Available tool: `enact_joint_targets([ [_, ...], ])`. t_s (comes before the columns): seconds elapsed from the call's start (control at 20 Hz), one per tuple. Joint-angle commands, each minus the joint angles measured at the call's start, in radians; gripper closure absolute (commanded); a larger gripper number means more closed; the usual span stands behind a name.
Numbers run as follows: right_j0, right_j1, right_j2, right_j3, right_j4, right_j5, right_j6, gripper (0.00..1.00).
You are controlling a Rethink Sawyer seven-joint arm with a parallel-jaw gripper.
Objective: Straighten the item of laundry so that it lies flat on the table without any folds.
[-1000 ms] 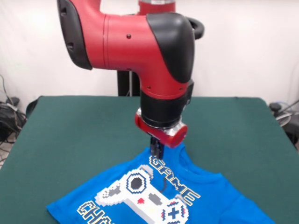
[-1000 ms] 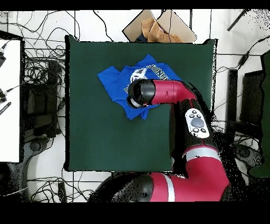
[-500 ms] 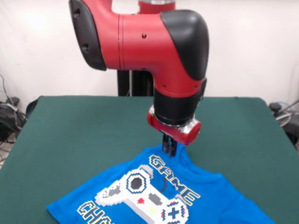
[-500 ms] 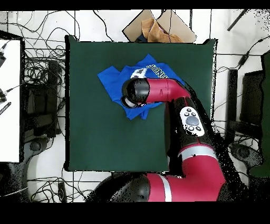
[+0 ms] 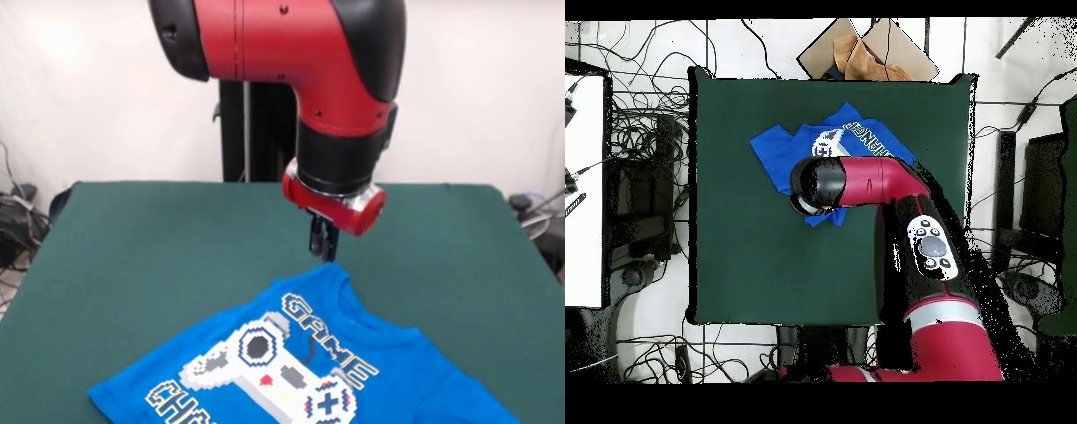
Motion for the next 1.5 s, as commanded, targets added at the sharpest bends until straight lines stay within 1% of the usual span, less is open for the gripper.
enact_joint_targets([
  [0.05,0.023,-0.013,0.047,0.087,-0.005,0.029,-0.074,1.00],
  [0.25,0.034,0.013,0.028,0.087,-0.035,-0.011,-0.057,1.00],
  [0.4,0.039,0.056,0.017,0.072,-0.061,-0.062,-0.045,1.00],
  [0.55,0.064,0.083,-0.010,0.055,-0.082,-0.097,-0.004,1.00],
  [0.65,0.106,0.097,-0.048,0.035,-0.095,-0.102,0.050,1.00],
  [0.75,0.120,0.116,-0.061,0.019,-0.102,-0.111,0.064,1.00],
  [0.85,0.115,0.131,-0.059,0.015,-0.102,-0.121,0.054,1.00],
  [1.15,0.117,0.154,-0.093,-0.007,-0.137,-0.109,0.039,1.00],
  [1.3,0.125,0.149,-0.127,-0.008,-0.132,-0.103,0.086,1.00],
  [1.35,0.122,0.147,-0.127,-0.008,-0.132,-0.103,0.076,1.00],
  [1.4,0.113,0.144,-0.123,-0.003,-0.124,-0.106,0.055,0.00],
  [1.5,0.105,0.137,-0.113,-0.002,-0.115,-0.085,0.036,0.00],
])
